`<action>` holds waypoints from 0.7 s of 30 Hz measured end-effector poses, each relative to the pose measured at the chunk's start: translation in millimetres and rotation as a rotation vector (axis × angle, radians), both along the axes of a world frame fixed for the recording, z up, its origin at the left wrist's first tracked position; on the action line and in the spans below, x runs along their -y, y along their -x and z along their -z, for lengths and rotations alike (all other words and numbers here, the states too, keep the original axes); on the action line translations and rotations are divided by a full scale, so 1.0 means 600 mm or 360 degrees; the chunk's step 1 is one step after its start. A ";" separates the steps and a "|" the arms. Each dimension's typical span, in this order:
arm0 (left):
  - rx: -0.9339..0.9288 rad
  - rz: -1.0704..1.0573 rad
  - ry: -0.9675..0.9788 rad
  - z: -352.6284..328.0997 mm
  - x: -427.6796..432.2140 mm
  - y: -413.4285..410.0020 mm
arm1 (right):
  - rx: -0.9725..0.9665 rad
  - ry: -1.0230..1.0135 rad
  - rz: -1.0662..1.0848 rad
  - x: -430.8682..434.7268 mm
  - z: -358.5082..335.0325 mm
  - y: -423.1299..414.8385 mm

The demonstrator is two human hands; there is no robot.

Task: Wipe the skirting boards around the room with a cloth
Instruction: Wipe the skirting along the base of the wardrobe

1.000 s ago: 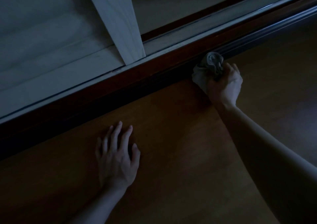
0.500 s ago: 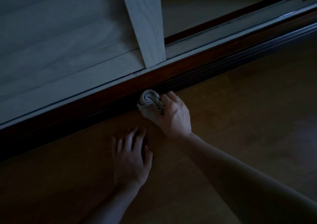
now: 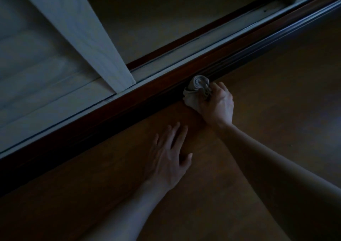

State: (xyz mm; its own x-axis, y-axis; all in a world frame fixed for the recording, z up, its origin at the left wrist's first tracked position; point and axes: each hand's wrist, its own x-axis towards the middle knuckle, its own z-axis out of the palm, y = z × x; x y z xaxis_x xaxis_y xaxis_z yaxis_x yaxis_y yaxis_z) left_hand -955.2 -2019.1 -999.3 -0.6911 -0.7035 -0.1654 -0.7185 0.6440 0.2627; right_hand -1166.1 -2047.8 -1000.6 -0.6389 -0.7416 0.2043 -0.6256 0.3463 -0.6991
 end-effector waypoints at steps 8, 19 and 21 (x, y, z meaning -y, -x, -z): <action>0.0546 0.0071 -0.0118 -0.016 0.010 0.035 | 0.0001 -0.0068 -0.0023 -0.002 -0.012 0.029; 0.0834 0.0349 -0.0296 -0.069 0.048 0.039 | 0.0072 -0.0068 -0.0091 -0.005 -0.016 0.044; 0.0825 0.0430 -0.0284 -0.072 0.063 0.037 | 0.0035 -0.0051 -0.0116 -0.004 -0.015 0.045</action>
State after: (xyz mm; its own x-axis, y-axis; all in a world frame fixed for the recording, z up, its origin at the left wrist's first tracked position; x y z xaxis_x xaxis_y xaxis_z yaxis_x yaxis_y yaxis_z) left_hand -977.3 -2056.9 -956.0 -0.6392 -0.4451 -0.6272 -0.5990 0.7996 0.0430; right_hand -1193.4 -2045.1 -991.3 -0.5869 -0.7924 0.1663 -0.6347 0.3227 -0.7022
